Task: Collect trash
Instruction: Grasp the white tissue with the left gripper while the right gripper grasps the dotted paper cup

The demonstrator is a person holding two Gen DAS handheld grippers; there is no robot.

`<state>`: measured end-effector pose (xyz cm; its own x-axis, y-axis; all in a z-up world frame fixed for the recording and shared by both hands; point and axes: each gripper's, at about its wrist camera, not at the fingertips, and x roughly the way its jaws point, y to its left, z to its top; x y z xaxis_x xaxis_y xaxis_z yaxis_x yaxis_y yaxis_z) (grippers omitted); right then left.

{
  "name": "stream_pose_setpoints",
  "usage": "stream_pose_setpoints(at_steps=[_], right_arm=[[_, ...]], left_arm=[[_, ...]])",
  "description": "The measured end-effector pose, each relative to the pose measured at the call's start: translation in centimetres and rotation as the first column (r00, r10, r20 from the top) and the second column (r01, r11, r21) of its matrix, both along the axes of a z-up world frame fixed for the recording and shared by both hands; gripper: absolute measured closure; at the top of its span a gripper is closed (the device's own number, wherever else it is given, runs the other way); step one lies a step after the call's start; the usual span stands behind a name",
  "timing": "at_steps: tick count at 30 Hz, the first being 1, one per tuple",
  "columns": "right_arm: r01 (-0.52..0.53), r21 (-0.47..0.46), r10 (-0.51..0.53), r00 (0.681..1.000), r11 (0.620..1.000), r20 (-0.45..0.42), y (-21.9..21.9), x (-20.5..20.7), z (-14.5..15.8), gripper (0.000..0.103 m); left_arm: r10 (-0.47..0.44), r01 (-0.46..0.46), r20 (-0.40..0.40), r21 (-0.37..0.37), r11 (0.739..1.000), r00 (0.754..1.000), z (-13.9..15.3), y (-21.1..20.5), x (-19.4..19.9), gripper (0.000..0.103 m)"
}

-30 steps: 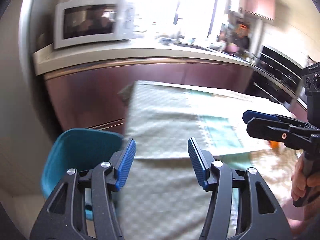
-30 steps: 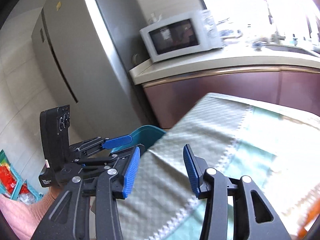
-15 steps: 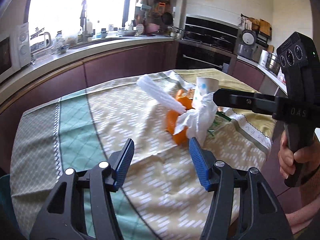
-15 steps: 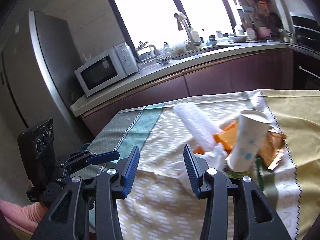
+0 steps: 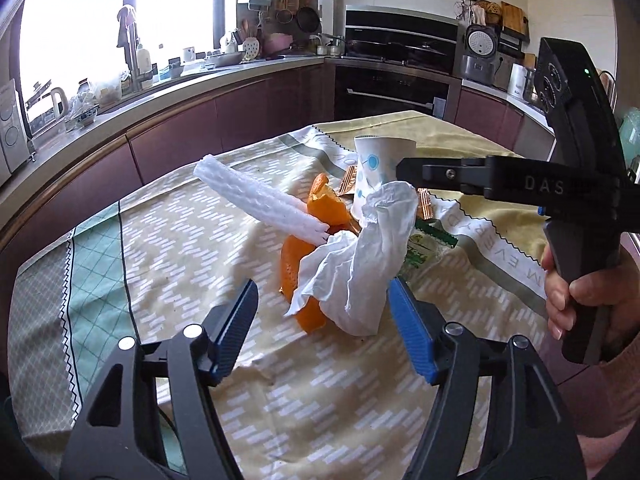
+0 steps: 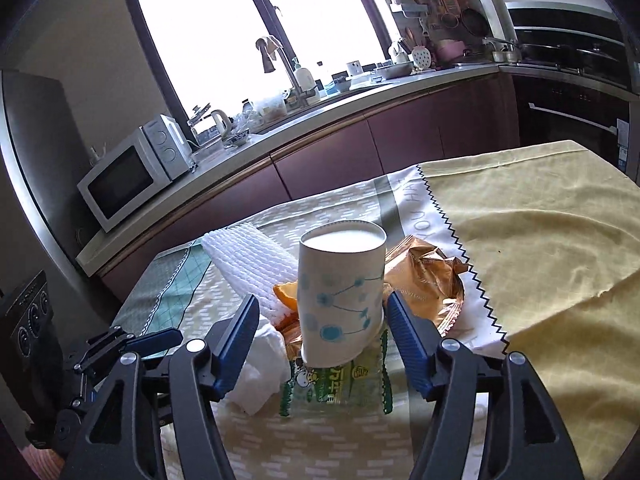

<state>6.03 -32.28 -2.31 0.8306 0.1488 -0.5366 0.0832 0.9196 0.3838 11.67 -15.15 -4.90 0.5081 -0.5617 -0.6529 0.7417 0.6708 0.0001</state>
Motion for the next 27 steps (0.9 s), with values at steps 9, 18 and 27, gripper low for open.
stream_pose_setpoints(at_steps=[9, 18, 27], right_arm=[[0.029, 0.018, -0.028, 0.999, 0.999, -0.031, -0.3, 2.3, -1.1, 0.038], [0.035, 0.073, -0.033, 0.999, 0.997, -0.028, -1.4, 1.6, -1.8, 0.052], [0.017, 0.093, -0.021, 0.999, 0.996, 0.043, -1.7, -0.8, -0.2, 0.052]], left_arm=[[-0.008, 0.010, -0.052, 0.041, 0.999, 0.999, -1.6, -2.0, 1.1, 0.060], [-0.034, 0.033, -0.122, -0.009, 0.999, 0.992, -1.9, -0.9, 1.6, 0.099], [-0.044, 0.034, -0.114, -0.084, 0.996, 0.993, -0.2, 1.4, 0.8, 0.100]])
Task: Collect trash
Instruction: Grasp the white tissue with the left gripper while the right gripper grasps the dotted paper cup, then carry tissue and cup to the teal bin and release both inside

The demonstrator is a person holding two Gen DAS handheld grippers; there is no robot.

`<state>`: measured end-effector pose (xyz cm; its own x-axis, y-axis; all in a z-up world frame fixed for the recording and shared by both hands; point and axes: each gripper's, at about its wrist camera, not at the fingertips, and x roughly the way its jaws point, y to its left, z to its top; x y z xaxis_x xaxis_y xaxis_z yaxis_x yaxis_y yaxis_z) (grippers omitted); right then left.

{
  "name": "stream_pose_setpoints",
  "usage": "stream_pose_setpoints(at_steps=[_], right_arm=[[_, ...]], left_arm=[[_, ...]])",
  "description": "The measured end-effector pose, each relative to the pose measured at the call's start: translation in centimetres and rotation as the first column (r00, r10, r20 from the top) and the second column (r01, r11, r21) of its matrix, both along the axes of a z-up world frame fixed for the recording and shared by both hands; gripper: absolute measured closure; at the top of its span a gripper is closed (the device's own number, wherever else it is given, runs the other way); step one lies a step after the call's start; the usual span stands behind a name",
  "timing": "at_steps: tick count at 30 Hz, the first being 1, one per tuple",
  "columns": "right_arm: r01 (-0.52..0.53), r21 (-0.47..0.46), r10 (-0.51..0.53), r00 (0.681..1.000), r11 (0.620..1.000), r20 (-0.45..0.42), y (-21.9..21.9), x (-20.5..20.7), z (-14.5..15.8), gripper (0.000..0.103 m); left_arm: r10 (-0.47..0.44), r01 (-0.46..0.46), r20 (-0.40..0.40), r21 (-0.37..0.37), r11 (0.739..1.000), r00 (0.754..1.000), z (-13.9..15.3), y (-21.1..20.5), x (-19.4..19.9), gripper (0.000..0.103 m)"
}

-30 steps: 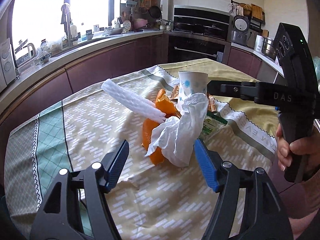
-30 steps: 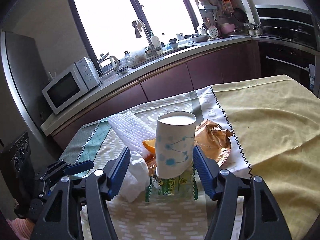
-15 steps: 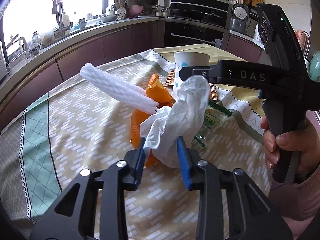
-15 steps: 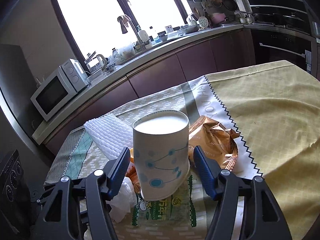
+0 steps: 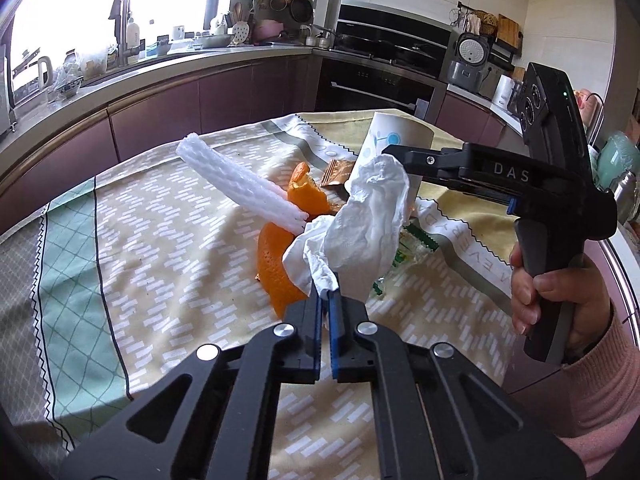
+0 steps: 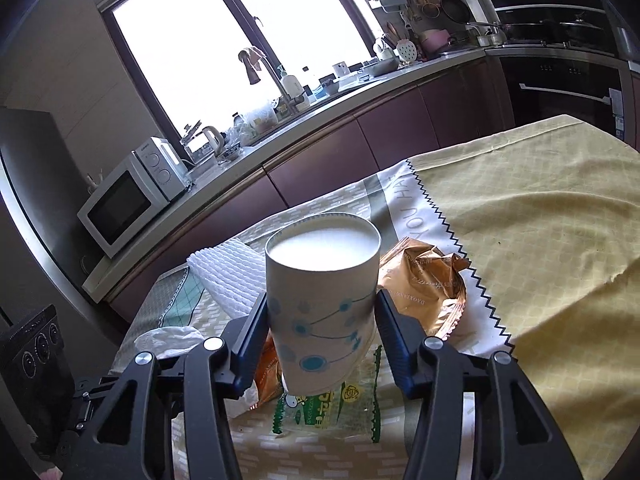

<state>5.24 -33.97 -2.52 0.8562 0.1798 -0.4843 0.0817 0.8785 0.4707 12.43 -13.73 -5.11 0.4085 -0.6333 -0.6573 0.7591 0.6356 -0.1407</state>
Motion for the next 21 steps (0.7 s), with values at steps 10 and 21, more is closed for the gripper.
stream_pose_setpoints(at_steps=[10, 21], right_arm=[[-0.112, 0.018, 0.111, 0.991, 0.994, 0.075, 2.5, -1.2, 3.0, 0.052], [-0.360, 0.051, 0.353, 0.929, 0.931, 0.113, 10.5, 0.9, 4.6, 0.052]], left_arm=[[0.077, -0.075, 0.019, -0.097, 0.992, 0.997, 3.2, 6.3, -0.9, 0.100], [0.303, -0.297, 0.031, -0.123, 0.947, 0.953, 4.7, 18.1, -1.4, 0.100]])
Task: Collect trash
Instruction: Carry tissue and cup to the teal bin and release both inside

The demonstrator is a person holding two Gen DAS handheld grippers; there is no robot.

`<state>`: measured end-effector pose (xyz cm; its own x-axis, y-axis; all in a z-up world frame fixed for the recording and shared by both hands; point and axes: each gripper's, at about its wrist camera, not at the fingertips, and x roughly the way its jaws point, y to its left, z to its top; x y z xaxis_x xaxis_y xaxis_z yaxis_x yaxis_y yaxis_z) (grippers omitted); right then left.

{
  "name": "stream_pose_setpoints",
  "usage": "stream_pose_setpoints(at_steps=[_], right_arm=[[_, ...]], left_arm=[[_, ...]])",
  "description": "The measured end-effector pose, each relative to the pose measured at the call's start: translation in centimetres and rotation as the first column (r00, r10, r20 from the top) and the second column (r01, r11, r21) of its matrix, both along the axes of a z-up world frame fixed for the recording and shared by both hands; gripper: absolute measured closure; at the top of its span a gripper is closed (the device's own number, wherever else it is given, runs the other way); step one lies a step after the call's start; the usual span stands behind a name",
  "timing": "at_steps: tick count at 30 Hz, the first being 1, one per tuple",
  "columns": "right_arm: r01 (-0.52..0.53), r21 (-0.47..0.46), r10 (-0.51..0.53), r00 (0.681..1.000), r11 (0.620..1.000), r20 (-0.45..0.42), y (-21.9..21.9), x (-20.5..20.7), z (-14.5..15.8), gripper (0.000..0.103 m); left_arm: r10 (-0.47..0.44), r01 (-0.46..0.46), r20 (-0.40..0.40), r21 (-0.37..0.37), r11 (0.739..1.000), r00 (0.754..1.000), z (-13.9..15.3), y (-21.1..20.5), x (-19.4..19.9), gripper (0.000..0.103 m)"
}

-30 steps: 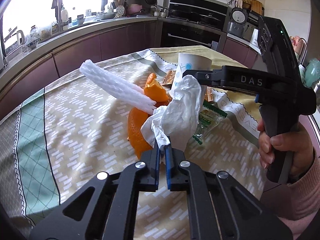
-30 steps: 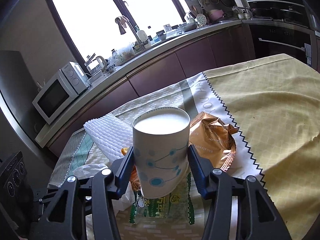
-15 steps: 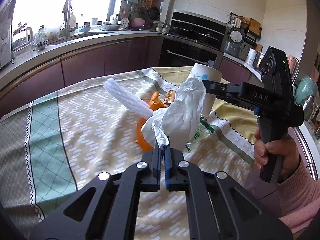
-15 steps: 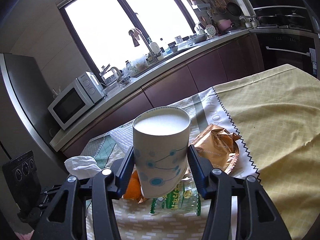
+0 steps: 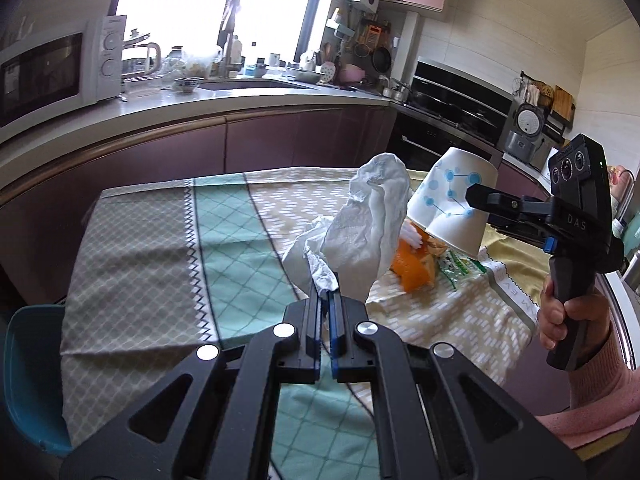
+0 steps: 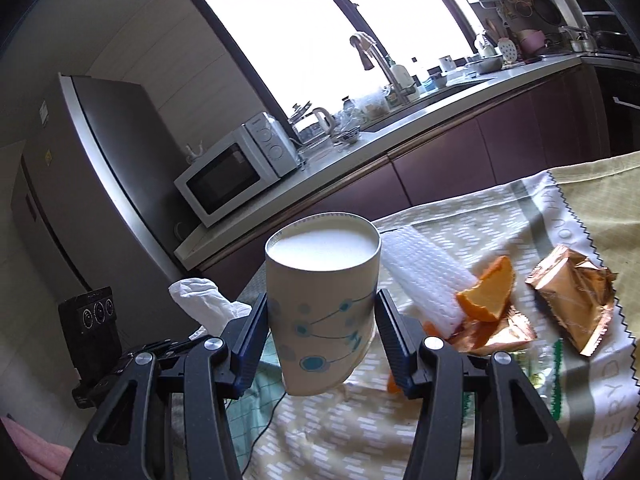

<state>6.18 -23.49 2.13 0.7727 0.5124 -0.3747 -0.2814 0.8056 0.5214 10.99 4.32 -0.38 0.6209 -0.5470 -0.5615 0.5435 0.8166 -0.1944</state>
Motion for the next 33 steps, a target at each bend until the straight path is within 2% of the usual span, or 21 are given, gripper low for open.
stream_pose_setpoints(at_steps=[5, 9, 15, 20, 25, 30, 33], right_arm=[[-0.135, -0.027, 0.135, 0.991, 0.990, 0.007, 5.7, 1.6, 0.5, 0.052], [-0.249, -0.047, 0.249, 0.968, 0.967, 0.011, 10.6, 2.9, 0.9, 0.052], [-0.400, -0.080, 0.403, 0.915, 0.913, 0.015, 18.1, 4.7, 1.6, 0.052], [-0.491, -0.099, 0.495, 0.869, 0.865, 0.015, 23.8, 6.3, 2.2, 0.052], [-0.552, -0.104, 0.554, 0.833, 0.827, -0.018, 28.8, 8.3, 1.5, 0.052], [-0.590, -0.121, 0.584, 0.807, 0.798, -0.083, 33.3, 10.4, 0.0, 0.052], [-0.599, -0.133, 0.585, 0.800, 0.789, -0.132, 35.6, 11.6, -1.4, 0.052]], left_arm=[[0.129, -0.129, 0.016, 0.003, 0.992, 0.992, 0.4, 6.0, -0.7, 0.100], [0.244, -0.244, 0.026, 0.006, 0.970, 0.970, 0.8, 11.0, -1.3, 0.100], [0.413, -0.414, 0.032, 0.028, 0.910, 0.910, 0.9, 18.1, -1.9, 0.100], [0.514, -0.514, 0.015, 0.051, 0.856, 0.857, 0.0, 23.0, -1.8, 0.100], [0.582, -0.578, -0.025, 0.088, 0.811, 0.813, -2.0, 26.3, -0.7, 0.100], [0.615, -0.604, -0.068, 0.130, 0.786, 0.785, -4.2, 27.9, 0.7, 0.100], [0.623, -0.608, -0.099, 0.146, 0.780, 0.776, -5.4, 28.4, 1.7, 0.099]])
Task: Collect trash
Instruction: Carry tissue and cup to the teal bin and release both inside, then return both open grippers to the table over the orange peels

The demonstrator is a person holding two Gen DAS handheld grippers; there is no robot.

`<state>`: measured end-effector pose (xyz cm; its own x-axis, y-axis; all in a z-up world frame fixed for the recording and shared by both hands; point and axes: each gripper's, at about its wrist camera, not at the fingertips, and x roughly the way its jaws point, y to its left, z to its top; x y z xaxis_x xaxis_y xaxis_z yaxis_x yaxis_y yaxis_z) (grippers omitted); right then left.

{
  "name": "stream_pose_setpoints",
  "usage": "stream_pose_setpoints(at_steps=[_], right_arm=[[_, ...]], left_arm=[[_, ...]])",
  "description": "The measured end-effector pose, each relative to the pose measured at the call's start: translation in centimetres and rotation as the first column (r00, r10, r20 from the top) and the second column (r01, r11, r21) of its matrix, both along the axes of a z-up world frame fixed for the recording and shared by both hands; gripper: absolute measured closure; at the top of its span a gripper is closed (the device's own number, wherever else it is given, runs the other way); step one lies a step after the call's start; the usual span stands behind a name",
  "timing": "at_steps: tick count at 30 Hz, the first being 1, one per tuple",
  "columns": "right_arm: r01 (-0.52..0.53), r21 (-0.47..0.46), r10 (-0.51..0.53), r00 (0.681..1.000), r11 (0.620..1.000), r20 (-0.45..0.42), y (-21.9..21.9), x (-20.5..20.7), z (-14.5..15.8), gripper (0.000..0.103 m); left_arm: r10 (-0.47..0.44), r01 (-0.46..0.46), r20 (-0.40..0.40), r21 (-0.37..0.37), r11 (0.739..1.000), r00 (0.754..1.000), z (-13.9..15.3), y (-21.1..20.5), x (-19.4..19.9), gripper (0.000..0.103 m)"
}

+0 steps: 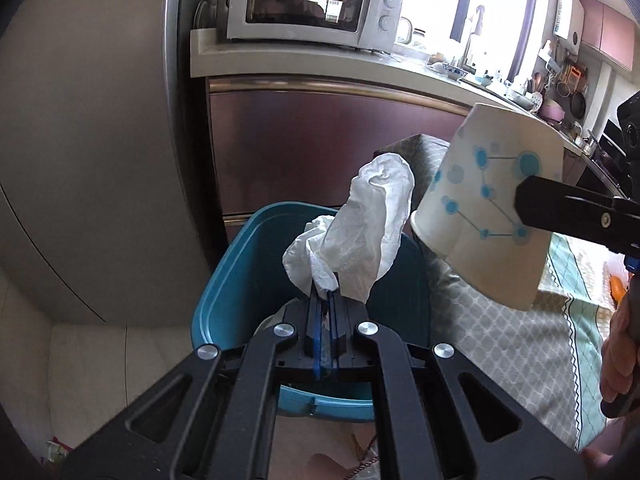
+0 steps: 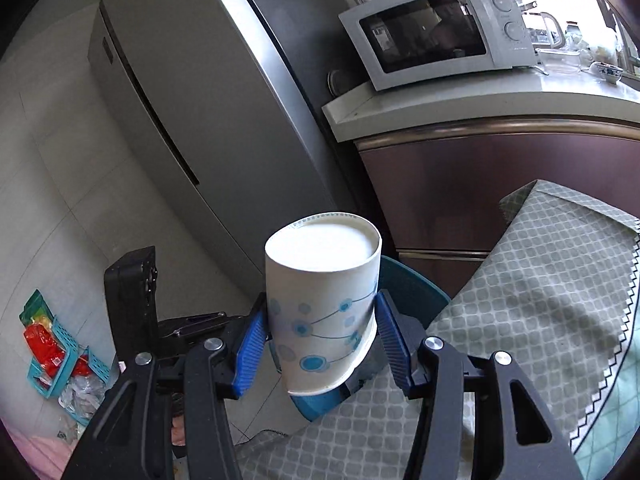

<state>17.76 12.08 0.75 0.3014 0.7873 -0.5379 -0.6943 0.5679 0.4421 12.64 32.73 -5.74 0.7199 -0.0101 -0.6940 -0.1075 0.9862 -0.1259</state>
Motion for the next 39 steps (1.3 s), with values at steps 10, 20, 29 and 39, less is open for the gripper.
stream_pose_setpoints(at_steps=[10, 20, 29, 39], right_arm=[[0.024, -0.123, -0.031, 0.998, 0.992, -0.054, 3.8, 2.5, -3.2, 0.050], [0.047, -0.097, -0.053, 0.997, 0.994, -0.057, 1.6, 2.4, -3.4, 0.047], [0.060, -0.049, -0.059, 0.998, 0.997, 0.017, -4.2, -1.7, -1.6, 0.047], [0.218, 0.001, -0.217, 0.972, 0.976, 0.094, -14.7, -6.7, 0.6, 0.047]], left_arm=[[0.024, -0.026, -0.088, -0.021, 0.999, 0.996, -3.7, 0.8, 2.7, 0.092], [0.026, -0.029, -0.079, -0.042, 0.999, 0.997, -4.5, 0.4, 3.0, 0.090], [-0.067, 0.069, 0.066, -0.035, 0.997, 0.996, 0.0, -3.7, 1.0, 0.081], [-0.297, 0.305, 0.162, -0.026, 0.952, 0.941, 4.0, -13.3, 0.2, 0.072]])
